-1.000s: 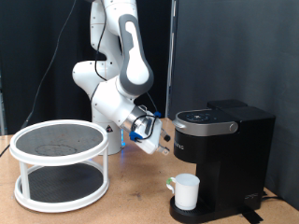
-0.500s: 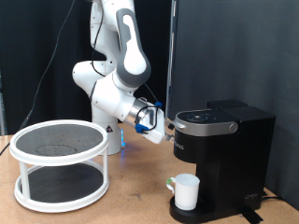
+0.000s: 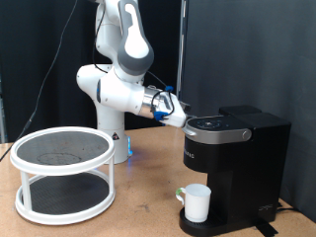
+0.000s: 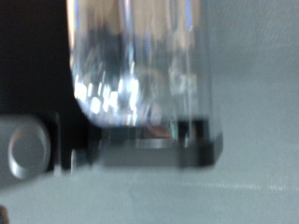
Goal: Make a cup of coffee with the keurig machine
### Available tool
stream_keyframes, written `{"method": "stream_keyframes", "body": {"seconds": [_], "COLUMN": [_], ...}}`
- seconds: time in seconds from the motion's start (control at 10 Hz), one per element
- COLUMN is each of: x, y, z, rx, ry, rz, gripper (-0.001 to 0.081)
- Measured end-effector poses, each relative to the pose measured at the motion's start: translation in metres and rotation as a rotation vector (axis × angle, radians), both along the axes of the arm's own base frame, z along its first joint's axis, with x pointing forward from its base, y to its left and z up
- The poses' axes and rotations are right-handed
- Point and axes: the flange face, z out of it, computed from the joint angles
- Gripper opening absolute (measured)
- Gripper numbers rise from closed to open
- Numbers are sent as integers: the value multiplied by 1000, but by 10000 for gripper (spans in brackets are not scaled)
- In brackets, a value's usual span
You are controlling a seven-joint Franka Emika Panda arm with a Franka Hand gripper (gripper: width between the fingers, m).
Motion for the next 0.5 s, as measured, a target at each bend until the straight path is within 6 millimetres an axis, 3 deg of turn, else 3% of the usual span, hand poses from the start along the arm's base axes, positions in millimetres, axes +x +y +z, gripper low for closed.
{"method": "stream_keyframes", "body": {"seconds": [0.5], "x": [-6], "y": [1], "z": [68], "rx": [51], "ry": [-76], "rz": [-18], "gripper": [734]}}
